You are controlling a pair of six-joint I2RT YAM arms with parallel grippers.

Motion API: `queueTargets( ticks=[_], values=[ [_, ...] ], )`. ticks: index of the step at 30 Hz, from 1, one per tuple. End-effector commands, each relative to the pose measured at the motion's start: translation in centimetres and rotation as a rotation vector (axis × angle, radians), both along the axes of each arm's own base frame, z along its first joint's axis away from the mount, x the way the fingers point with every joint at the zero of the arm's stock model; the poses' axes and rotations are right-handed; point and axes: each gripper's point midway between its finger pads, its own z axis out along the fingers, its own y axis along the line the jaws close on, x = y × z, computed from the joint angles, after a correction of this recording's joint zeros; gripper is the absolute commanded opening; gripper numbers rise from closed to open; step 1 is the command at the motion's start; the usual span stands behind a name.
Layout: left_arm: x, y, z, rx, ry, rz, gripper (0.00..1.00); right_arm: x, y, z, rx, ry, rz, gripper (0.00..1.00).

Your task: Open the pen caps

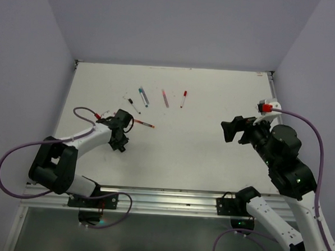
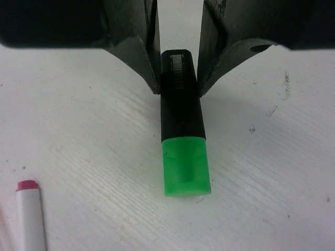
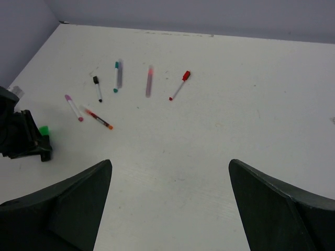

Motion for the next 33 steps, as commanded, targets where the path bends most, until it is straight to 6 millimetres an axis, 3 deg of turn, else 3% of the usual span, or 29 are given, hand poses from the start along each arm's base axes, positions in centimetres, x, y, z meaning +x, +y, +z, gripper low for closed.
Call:
queueTargets(
  ticks=[1, 3, 5, 6, 11, 18, 23, 33],
  values=[
    [1.9, 0.1, 3.3, 0.051, -0.100, -0.185, 0.00, 0.9, 3.2, 0.4, 0.014, 0.014, 0.144, 0.99],
    [2.8, -0.5, 4.7, 0.079, -0.135, -0.352, 0.00, 1.5, 4.7, 0.9, 0.021, 0.029, 0.206, 0.99],
    [4.1, -1.2, 6.9, 0.105, -0.202, -0.502, 0.00, 2.6, 6.6, -0.1, 0.033, 0.101, 0.263, 0.99],
    [4.4, -2.1, 7.7, 0.090, -0.227, -0.566, 0.00, 2.8, 7.2, 0.5, 0.045, 0.105, 0.285, 0.98],
    [6.2, -7.0, 13.2, 0.046, -0.480, -0.870, 0.00, 6.0, 11.1, -1.8, 0.140, 0.286, 0.333, 0.98],
    [5.8, -13.5, 18.0, -0.093, -0.699, -1.161, 0.00, 9.7, 14.5, -2.6, 0.280, 0.348, 0.304, 0.98],
    [4.7, -16.2, 19.9, -0.097, -0.771, -1.282, 0.00, 11.3, 16.1, -3.0, 0.317, 0.350, 0.266, 0.98],
    [4.1, -19.4, 21.2, -0.156, -0.818, -1.366, 0.00, 12.3, 17.9, -4.3, 0.381, 0.353, 0.244, 0.74]
  ],
)
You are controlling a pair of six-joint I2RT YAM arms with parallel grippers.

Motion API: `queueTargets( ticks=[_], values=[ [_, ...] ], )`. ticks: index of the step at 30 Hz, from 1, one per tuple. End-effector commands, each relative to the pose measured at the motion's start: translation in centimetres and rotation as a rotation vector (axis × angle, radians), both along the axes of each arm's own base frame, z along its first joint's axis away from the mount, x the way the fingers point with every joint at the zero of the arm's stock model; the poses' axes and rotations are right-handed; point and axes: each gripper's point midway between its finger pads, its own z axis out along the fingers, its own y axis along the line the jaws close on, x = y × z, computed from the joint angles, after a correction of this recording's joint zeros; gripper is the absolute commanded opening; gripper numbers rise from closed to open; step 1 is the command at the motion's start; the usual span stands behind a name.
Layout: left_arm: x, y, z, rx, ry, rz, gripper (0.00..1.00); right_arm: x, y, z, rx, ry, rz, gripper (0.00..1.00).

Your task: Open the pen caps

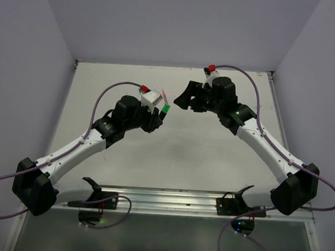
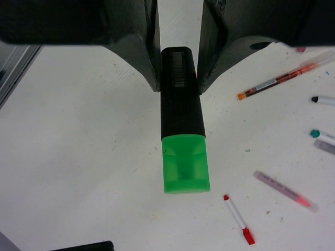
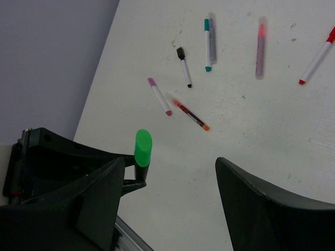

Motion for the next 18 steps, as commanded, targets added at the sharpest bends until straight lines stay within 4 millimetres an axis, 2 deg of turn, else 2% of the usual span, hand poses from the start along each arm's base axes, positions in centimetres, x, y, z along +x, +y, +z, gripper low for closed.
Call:
queueTargets(
  ticks=[1, 6, 18],
  values=[
    [0.5, -2.1, 2.6, -0.053, -0.074, -0.063, 0.00, 1.2, 0.8, 1.7, 0.077, -0.048, -0.036, 0.74],
    [0.4, -3.6, 2.5, -0.056, -0.055, -0.083, 0.00, 1.0, 1.7, 1.1, 0.111, -0.025, -0.020, 0.68],
    [0.0, -5.0, 3.0, -0.092, -0.057, -0.088, 0.00, 0.8, 2.4, -1.2, 0.098, 0.020, 0.002, 0.61]
  ],
)
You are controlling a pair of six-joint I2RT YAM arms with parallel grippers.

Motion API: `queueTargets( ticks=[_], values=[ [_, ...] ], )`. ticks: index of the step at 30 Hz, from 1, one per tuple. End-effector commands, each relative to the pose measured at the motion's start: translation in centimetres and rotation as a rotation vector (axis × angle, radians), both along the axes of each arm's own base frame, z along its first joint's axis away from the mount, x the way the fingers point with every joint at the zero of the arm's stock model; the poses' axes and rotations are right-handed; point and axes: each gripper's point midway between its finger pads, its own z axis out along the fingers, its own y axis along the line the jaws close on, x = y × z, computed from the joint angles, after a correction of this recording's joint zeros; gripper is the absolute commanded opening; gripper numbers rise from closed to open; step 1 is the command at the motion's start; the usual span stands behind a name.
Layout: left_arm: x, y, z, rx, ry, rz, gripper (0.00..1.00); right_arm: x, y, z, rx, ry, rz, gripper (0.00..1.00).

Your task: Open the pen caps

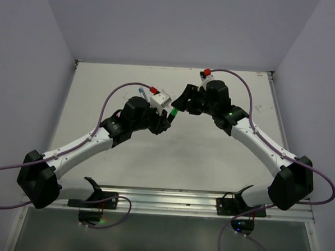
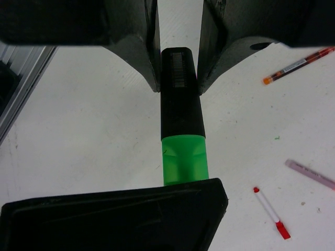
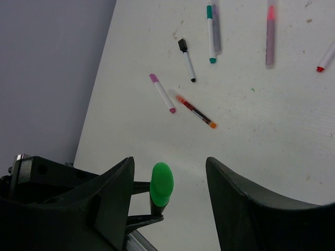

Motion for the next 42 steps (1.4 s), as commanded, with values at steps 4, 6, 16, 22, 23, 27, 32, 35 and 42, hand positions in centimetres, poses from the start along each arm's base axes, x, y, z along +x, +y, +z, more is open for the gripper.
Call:
queueTargets(
  ticks=[4, 6, 16, 22, 23, 27, 32, 35, 42],
  values=[
    [1.0, -1.8, 3.2, -0.087, -0.062, 0.000, 0.00, -0.2, 0.8, 0.2, 0.041, -0.006, 0.024, 0.58],
    [1.2, -1.8, 3.2, -0.089, -0.061, 0.006, 0.00, -0.3, 1.0, -0.1, 0.046, 0.000, 0.030, 0.56],
    [1.5, -2.3, 3.6, -0.104, -0.065, 0.003, 0.00, -0.4, 1.2, -0.6, 0.052, 0.010, 0.034, 0.48],
    [1.5, -2.3, 3.6, -0.102, -0.067, 0.002, 0.00, -0.3, 1.3, -0.5, 0.063, 0.008, 0.032, 0.43],
    [1.4, -2.4, 3.7, -0.104, -0.067, -0.001, 0.00, -0.3, 1.3, -0.5, 0.064, 0.007, 0.034, 0.42],
    [1.4, -2.4, 3.6, -0.105, -0.067, -0.007, 0.00, -0.4, 1.3, -0.7, 0.068, 0.013, 0.034, 0.37],
    [1.4, -2.5, 3.7, -0.106, -0.070, -0.006, 0.00, -0.6, 1.4, -0.7, 0.076, 0.014, 0.042, 0.27],
    [1.4, -2.4, 3.8, -0.109, -0.071, -0.004, 0.03, -0.7, 1.4, -0.6, 0.079, 0.012, 0.043, 0.08],
    [1.3, -1.8, 3.7, -0.118, -0.089, 0.022, 0.78, -1.2, 1.3, 0.5, 0.099, 0.001, 0.052, 0.00]
  ],
)
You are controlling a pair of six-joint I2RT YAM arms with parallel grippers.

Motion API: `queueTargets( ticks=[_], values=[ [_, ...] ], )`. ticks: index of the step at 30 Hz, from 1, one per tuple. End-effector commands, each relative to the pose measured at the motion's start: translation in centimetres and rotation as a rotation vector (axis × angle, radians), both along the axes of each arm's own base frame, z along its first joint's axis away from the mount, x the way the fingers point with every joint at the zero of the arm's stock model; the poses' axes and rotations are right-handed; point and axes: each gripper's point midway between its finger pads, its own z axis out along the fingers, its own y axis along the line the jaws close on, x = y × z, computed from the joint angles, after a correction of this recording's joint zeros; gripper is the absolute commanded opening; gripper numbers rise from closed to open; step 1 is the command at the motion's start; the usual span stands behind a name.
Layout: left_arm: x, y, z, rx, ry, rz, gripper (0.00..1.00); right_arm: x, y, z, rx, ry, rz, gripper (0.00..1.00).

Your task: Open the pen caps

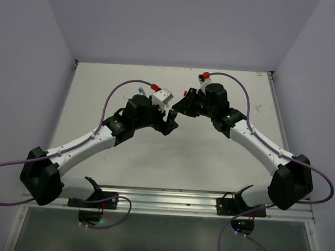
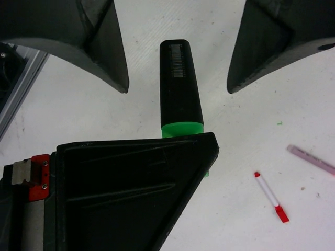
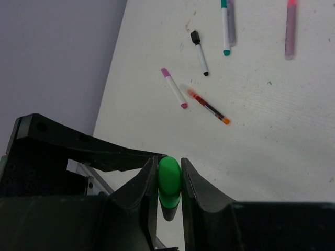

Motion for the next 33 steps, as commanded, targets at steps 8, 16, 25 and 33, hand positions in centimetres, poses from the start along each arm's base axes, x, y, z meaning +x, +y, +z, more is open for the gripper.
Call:
queueTargets(
  ticks=[8, 16, 25, 33],
  values=[
    [0.6, -0.6, 2.4, -0.082, -0.085, 0.009, 0.79, -0.9, 0.3, 2.4, 0.052, -0.044, 0.029, 0.00],
    [-0.2, -0.4, 2.0, -0.079, -0.063, -0.018, 0.73, -1.2, 0.6, 3.2, 0.068, -0.077, 0.061, 0.00],
    [-2.2, 2.8, 5.3, -0.276, -0.015, -0.226, 0.84, -2.2, 1.6, 6.3, 0.060, -0.230, 0.221, 0.00],
    [-3.2, 3.1, 6.0, -0.407, 0.077, -0.413, 0.84, -3.3, 3.2, 9.2, 0.152, -0.328, 0.342, 0.00]
  ],
)
